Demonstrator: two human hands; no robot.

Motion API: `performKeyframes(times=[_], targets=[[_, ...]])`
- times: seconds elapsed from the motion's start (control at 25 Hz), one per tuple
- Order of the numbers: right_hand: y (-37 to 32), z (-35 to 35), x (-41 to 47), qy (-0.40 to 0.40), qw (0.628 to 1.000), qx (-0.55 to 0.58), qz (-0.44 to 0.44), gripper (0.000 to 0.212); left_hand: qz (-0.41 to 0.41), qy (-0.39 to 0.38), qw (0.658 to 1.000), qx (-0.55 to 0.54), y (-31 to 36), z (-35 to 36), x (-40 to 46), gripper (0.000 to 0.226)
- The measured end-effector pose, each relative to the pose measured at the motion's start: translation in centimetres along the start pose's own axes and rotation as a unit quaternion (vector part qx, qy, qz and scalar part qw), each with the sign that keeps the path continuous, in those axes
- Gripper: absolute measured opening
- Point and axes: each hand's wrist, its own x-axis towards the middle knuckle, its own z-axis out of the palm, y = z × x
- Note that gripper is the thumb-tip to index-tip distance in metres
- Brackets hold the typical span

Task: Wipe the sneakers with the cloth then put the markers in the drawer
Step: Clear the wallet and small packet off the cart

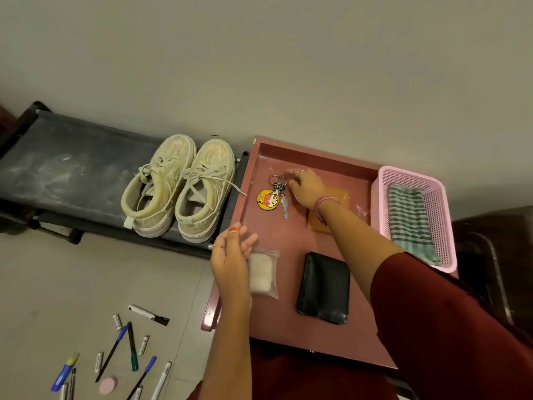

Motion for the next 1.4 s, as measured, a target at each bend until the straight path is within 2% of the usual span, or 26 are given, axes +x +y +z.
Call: performKeyframes(times=[0.16,0.32,0.4,0.64,0.8,0.92,1.08,1.4], targets=[[-0.4,0.4,0.5,0.0,1.0,-0.016,0.023,0.035,-0.002,0.0,1.0,-0.015,-0.4,-0.2,0.8,0.02],[-0.6,0.2,0.3,0.018,1.0,-0.022,0.006,0.021,-0.003,0.001,1.0,-0.03,-0.3,-0.2,1.0,0.02],[-0.6,0.3,0.1,0.031,1.0,-0.003,0.004,0.014,-0.005,-0.001,0.999,-0.032,-0.3,-0.2,1.0,0.02],[-1.8,-0.4,-1.6,0.071,0.99,0.122,-0.006,0.011,-0.007,-0.012,0.999,-0.042,-0.1,-0.3,1.0,0.022],[-2.9,-0.5,-2.4,0.062,0.98,0.187,0.002,0.007,-0.009,-0.024,0.998,-0.058,-0.1,-0.5,0.9,0.021],[-3.9,-0.6,-2.7,0.044,0.953,0.3,0.019,0.015,-0.004,-0.032,0.998,-0.048,-0.1,-0.7,0.8,0.021],[-5.5,-1.9,-3.8,0.004,0.878,0.474,0.074,0.015,-0.001,-0.049,0.998,-0.034,-0.2,-0.9,0.7,0.021],[-7.1,-5.4,-7.9,0.003,0.847,0.524,0.089,0.009,-0.025,-0.078,0.996,0.025,0.8,-1.2,0.0,0.018]])
